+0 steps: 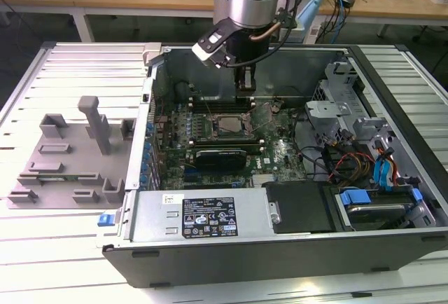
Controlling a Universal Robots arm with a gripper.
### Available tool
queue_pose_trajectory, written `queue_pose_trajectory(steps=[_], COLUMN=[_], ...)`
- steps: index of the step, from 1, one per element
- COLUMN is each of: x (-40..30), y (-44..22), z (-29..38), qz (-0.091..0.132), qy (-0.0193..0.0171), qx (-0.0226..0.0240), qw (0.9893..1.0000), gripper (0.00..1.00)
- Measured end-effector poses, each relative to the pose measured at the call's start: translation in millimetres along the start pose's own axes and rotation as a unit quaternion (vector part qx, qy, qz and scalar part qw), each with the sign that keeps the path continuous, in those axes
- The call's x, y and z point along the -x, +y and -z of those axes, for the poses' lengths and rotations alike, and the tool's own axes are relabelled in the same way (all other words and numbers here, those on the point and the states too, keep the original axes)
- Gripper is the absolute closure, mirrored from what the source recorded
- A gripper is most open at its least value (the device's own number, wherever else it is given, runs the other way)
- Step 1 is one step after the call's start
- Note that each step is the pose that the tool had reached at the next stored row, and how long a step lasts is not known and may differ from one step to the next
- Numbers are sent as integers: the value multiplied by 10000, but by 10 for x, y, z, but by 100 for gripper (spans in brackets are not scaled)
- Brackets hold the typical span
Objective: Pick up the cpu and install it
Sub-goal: 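Close the cpu cover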
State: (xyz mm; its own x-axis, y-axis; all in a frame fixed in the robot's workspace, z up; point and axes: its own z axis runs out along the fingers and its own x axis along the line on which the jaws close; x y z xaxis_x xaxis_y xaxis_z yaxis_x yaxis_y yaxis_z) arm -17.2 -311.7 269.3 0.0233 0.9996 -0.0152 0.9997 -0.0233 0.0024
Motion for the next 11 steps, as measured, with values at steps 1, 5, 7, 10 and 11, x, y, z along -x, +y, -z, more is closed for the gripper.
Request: queue_pose_trajectory(steps=[1, 5, 7, 10, 11], x=[0, -2, -2, -3, -3], y=[16, 122, 161, 179, 186], z=[0, 0, 0, 0, 0], qz=[0, 1, 0, 0, 0], qy=[0, 0, 0, 0, 0], qx=[0, 0, 0, 0, 0], qw=[10000, 10000, 10000, 10000, 10000], gripper=[89, 89, 89, 89, 89])
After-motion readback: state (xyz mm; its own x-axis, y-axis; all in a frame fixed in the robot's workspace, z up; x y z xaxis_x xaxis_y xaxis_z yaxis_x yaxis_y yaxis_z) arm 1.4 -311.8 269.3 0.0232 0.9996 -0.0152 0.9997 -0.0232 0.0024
